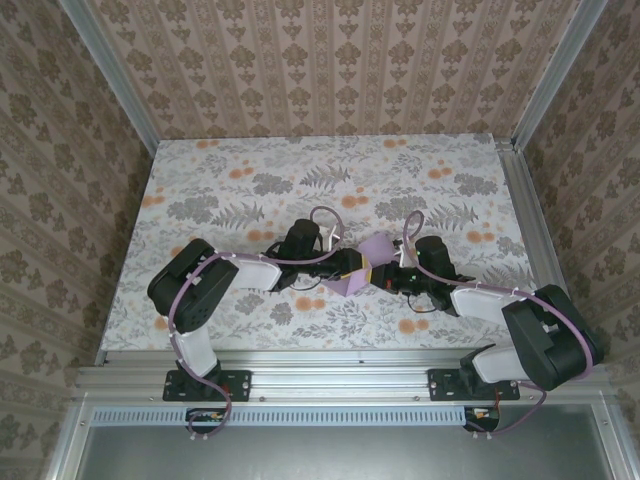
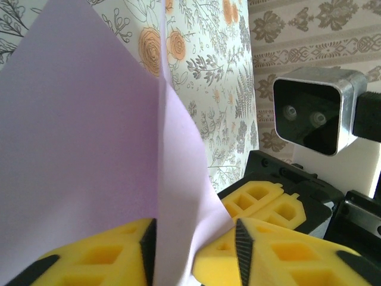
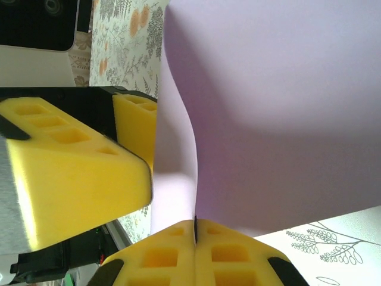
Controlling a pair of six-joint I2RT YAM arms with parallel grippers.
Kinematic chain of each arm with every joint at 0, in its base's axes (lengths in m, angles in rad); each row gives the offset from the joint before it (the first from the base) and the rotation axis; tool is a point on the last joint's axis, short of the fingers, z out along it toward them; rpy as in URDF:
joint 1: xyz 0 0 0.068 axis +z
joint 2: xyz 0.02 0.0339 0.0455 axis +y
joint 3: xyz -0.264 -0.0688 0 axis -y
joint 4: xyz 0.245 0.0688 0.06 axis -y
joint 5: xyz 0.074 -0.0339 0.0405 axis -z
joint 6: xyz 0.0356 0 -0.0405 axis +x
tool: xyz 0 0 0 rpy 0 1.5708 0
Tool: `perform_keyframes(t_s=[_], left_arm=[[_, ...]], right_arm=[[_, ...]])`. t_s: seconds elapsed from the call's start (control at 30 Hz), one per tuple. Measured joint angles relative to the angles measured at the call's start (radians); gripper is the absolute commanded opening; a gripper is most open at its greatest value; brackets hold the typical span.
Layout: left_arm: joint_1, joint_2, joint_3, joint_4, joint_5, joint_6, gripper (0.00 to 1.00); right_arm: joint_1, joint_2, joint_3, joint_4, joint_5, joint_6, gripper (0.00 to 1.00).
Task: Fold a paper plane with a square sheet of paper (pick it up from the middle)
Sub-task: Turn over the paper at the center of the table.
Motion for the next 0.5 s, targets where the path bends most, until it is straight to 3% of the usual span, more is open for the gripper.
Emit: perform_keyframes(t_s=[0.5], left_arm=[[0.001, 0.005, 0.008, -0.039, 0.002, 0.027, 0.17]], right_arm=[[0.0, 0.012, 0.0, -0.001, -0.008, 0.0, 0.0]])
